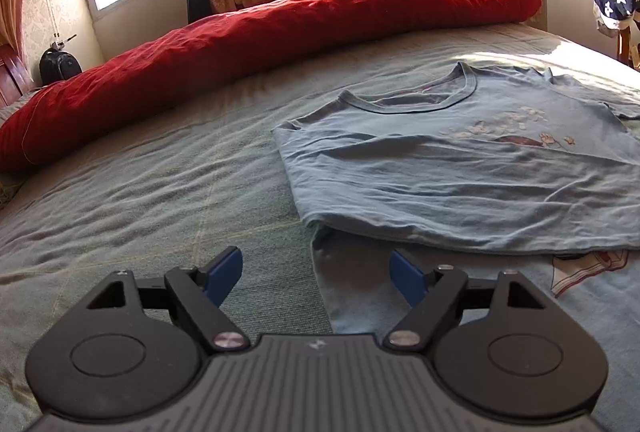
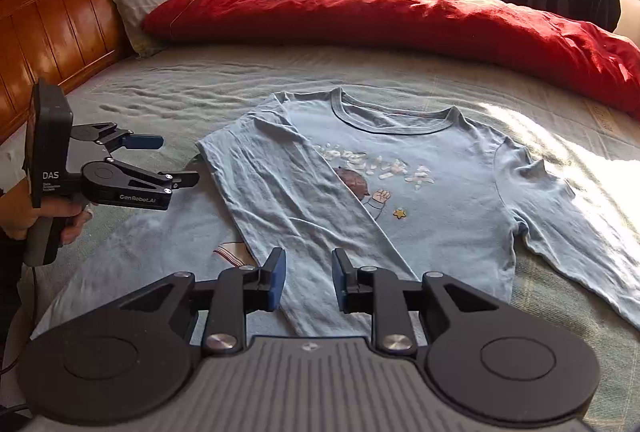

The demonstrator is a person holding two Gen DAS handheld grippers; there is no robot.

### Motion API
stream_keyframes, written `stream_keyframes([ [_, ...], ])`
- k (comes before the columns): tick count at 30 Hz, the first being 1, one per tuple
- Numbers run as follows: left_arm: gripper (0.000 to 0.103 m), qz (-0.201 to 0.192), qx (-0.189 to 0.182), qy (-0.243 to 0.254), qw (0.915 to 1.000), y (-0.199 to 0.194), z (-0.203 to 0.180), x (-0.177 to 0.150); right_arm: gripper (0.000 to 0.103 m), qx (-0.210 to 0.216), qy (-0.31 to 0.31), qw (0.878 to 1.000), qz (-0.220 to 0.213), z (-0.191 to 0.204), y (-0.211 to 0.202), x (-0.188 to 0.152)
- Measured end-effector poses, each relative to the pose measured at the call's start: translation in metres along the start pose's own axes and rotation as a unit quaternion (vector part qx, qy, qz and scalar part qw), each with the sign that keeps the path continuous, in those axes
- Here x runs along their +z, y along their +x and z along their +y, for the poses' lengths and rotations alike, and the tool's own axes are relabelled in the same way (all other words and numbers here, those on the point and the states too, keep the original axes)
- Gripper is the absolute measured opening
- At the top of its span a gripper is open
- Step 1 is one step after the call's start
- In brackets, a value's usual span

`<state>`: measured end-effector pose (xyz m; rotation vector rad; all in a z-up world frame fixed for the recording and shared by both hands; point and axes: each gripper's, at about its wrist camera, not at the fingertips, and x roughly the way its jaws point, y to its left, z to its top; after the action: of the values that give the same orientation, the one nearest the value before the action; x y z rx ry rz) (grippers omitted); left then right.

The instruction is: Fold clothes

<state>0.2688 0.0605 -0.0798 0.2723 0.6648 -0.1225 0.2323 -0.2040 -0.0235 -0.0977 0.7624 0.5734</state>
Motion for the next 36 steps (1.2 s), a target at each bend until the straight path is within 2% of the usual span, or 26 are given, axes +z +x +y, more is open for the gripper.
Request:
stream_keyframes([
  [3, 0.081, -0.009, 0.011, 0.011, 0.9998, 0.017, 0.001, 0.004, 0.031, 0.006, -0.003, 1.0, -0.005, 0.008, 0.006, 0.005],
  [7, 0.081, -0.034, 0.057, 0.01, 0.9978, 0.032, 0.007, 0.012, 0.036, 0.011, -0.002, 1.0, -0.004, 0.012, 0.01, 0.009],
  [10, 0.081, -0.035, 0.08, 0.008, 0.9961, 0.037, 0.015, 0.013, 0.037, 0.014, -0.001, 1.0, 0.001, 0.012, 0.015, 0.007],
  [12, 0.083, -0.03, 0.083, 0.012, 0.996, 0.037, 0.021, 0.009, 0.038, 0.011, 0.002, 1.0, 0.004, 0.009, 0.018, 0.005],
  [15, 0.083, -0.022, 0.119, 0.019, 0.9925, 0.033, 0.03, -0.002, 0.038, 0.007, 0.008, 1.0, 0.007, 0.005, 0.02, 0.001],
  [18, 0.082, -0.005, 0.11, -0.023, 0.9937, 0.025, 0.053, -0.007, 0.039, 0.007, 0.016, 1.0, 0.006, 0.001, 0.02, -0.002],
  [21, 0.081, -0.024, 0.096, -0.053, 0.9937, 0.01, 0.064, 0.0, 0.042, 0.008, 0.022, 1.0, 0.005, -0.002, 0.019, -0.005],
  [23, 0.082, -0.039, 0.073, -0.023, 0.9963, 0.005, 0.056, 0.008, 0.043, 0.008, 0.023, 1.0, 0.005, -0.002, 0.019, -0.006],
  [25, 0.082, -0.023, 0.056, 0.03, 0.9977, 0.009, 0.041, 0.013, 0.043, 0.007, 0.025, 1.0, 0.004, -0.002, 0.017, -0.006],
  [28, 0.082, -0.036, 0.051, 0.057, 0.9965, 0.008, 0.026, 0.014, 0.045, 0.007, 0.028, 1.0, 0.004, -0.002, 0.016, -0.007],
  [32, 0.082, -0.065, 0.027, 0.004, 0.9975, 0.004, 0.032, 0.027, 0.045, 0.008, 0.031, 0.999, 0.005, -0.003, 0.016, -0.008],
  [34, 0.076, -0.069, 0.013, -0.013, 0.9975, 0.009, 0.032, 0.033, 0.045, 0.008, 0.033, 0.999, 0.006, -0.003, 0.016, -0.008],
  [36, 0.051, -0.062, -0.014, -0.029, 0.9976, 0.019, 0.03, 0.039, 0.045, 0.009, 0.035, 0.999, 0.007, -0.003, 0.016, -0.009],
])
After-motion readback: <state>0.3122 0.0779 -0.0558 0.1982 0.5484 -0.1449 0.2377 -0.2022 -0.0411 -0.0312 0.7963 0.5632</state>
